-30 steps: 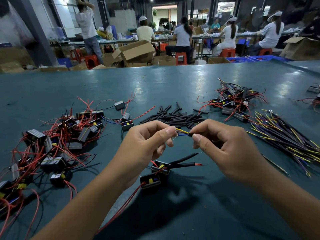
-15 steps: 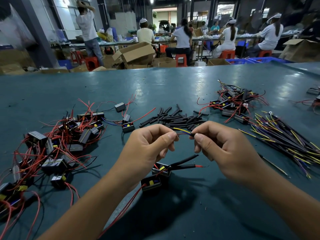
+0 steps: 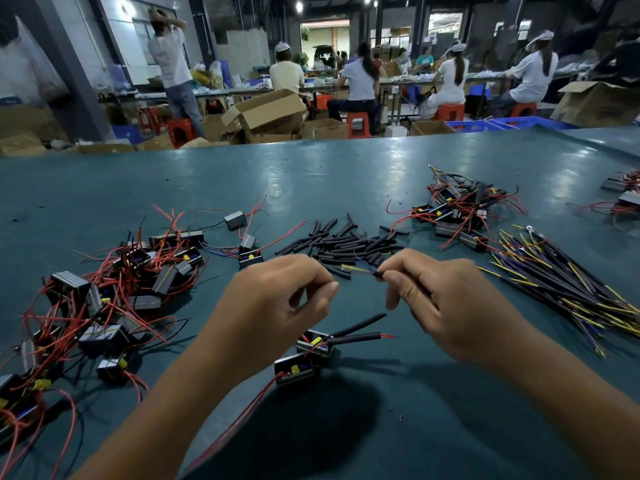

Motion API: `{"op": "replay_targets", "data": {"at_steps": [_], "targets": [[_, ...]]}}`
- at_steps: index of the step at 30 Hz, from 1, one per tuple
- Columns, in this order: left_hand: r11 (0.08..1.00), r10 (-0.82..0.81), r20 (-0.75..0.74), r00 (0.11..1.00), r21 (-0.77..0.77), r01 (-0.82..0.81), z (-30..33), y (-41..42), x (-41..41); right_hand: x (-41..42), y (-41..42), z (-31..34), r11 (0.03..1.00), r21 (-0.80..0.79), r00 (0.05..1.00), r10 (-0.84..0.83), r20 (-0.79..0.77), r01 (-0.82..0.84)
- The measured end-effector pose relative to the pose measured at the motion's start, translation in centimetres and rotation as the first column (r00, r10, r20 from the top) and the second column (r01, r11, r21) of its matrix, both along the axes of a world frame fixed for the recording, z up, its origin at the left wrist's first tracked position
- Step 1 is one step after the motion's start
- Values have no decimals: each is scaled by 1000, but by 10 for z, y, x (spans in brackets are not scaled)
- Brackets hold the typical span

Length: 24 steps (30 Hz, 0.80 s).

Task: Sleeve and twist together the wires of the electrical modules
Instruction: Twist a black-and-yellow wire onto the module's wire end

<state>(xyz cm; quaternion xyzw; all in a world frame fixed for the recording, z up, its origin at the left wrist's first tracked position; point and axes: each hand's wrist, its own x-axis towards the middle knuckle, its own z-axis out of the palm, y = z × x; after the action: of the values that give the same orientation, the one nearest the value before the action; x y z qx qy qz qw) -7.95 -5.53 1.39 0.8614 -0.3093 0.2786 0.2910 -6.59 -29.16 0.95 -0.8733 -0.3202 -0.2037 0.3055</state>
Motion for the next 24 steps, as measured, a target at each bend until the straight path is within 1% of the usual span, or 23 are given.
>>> {"op": "replay_targets", "data": {"at_steps": [1,2,4,6,8,10,12,13,16,18,20,21,24], "targets": [[1000,-5,31,999,18,5,4,2,-1,2,-3,3,1000,-12,1000,-9,5,9],[1000,-11,34,999,-4,11,9,4,-4,4,-6,5,1000,-19,1000,-15,9,15],[993,-26,-61,998,-113,19,24,6,-10,7,-13,10,999,-32,999,-31,-8,31],[987,-60,-191,980,-157,30,43,4,-17,11,-20,15,996,-72,997,-54,-47,50],[991,-123,-323,938,-96,97,60,4,-23,12,-26,19,994,-99,994,-51,-92,42],[988,-132,-395,909,25,154,67,-5,-26,10,-29,19,992,-128,990,-21,-139,3],[980,-83,-395,915,134,147,58,-23,-28,7,-29,12,989,-143,981,-4,-194,-25],[979,-66,-391,918,154,136,49,-34,-27,6,-28,8,991,-133,976,4,-216,-34],[984,-82,-326,942,125,129,17,-56,-21,5,-26,-4,993,-109,971,16,-240,-43],[987,-104,-272,957,90,133,-3,-56,-15,5,-28,-11,996,-80,970,28,-241,-49],[986,-116,-241,963,85,140,-18,-51,-11,6,-31,-17,998,-46,958,23,-284,-38],[984,-119,-236,964,103,147,-24,-48,-10,6,-32,-19,998,-48,948,11,-319,-27],[962,-68,-205,976,246,119,-34,-40,-6,8,-30,-27,999,-26,910,7,-415,-20]]}}
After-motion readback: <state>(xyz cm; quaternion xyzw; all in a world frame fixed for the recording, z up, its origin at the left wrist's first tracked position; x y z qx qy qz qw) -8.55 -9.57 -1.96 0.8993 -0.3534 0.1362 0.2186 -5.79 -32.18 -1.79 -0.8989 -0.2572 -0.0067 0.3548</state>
